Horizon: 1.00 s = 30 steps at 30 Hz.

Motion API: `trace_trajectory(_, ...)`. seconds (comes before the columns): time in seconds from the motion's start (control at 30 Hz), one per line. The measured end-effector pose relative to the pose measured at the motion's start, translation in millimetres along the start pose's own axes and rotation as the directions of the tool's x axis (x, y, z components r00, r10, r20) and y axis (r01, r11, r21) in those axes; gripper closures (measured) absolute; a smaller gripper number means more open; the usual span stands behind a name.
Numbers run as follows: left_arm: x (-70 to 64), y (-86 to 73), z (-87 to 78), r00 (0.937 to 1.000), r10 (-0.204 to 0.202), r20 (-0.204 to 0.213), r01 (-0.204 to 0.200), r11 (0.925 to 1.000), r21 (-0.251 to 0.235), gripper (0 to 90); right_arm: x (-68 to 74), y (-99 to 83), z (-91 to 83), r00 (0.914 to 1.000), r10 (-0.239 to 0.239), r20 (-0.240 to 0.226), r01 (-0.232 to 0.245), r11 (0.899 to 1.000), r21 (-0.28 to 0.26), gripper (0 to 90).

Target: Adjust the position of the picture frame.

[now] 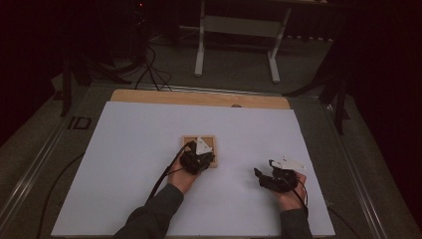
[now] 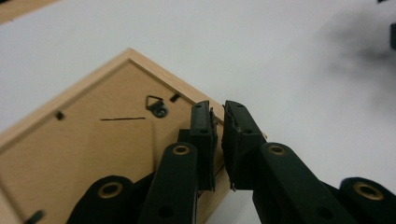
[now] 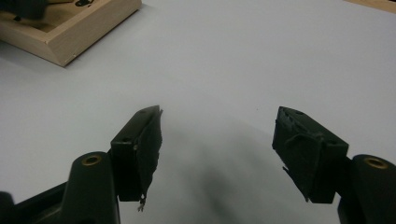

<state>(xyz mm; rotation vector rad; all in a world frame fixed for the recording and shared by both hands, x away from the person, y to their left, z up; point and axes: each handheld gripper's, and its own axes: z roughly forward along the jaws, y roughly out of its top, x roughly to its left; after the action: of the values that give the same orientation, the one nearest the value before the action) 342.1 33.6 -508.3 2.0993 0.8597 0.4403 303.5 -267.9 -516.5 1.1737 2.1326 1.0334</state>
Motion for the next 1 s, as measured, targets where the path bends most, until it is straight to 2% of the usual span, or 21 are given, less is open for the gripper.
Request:
trace_trajectory(0.17, 9.7, 3.4, -16.7, 0.9998, -0.003, -0.022, 0.002, 0.9993, -0.037, 77.2, 0.1, 0.1, 0.5, 1.0000, 0.001, 0.001, -0.001, 1.000, 0.002, 32.0)
trace_trajectory(0.43, 26.9, 2.8, -44.0, 0.9971, -0.060, -0.048, 0.055, 0.9941, -0.094, 69.6, -0.3, -0.2, 0.2, 1.0000, 0.002, 0.003, -0.002, 1.000, 0.001, 32.0)
trace_trajectory(0.7, 33.0, -6.2, -61.2, 0.9955, -0.077, -0.055, 0.070, 0.9912, -0.112, 66.4, 0.1, -0.2, 0.6, 1.0000, -0.001, 0.002, 0.001, 1.000, 0.005, 32.0)
trace_trajectory(0.87, 35.5, -11.3, -68.0, 0.9931, -0.106, -0.050, 0.099, 0.9866, -0.130, 64.4, 0.7, -0.3, 0.8, 1.0000, -0.004, 0.001, 0.004, 1.000, 0.006, 31.9)
trace_trajectory(0.93, 35.1, -13.0, -69.1, 0.9929, -0.107, -0.051, 0.100, 0.9865, -0.130, 63.4, 1.0, -0.3, 0.9, 1.0000, -0.005, 0.001, 0.005, 1.000, 0.006, 31.9)
trace_trajectory(1.0, 34.5, -14.5, -70.2, 0.9940, -0.091, -0.060, 0.084, 0.9890, -0.122, 62.6, 1.2, -0.2, 1.0, 1.0000, -0.007, 0.002, 0.007, 1.000, 0.007, 32.0)
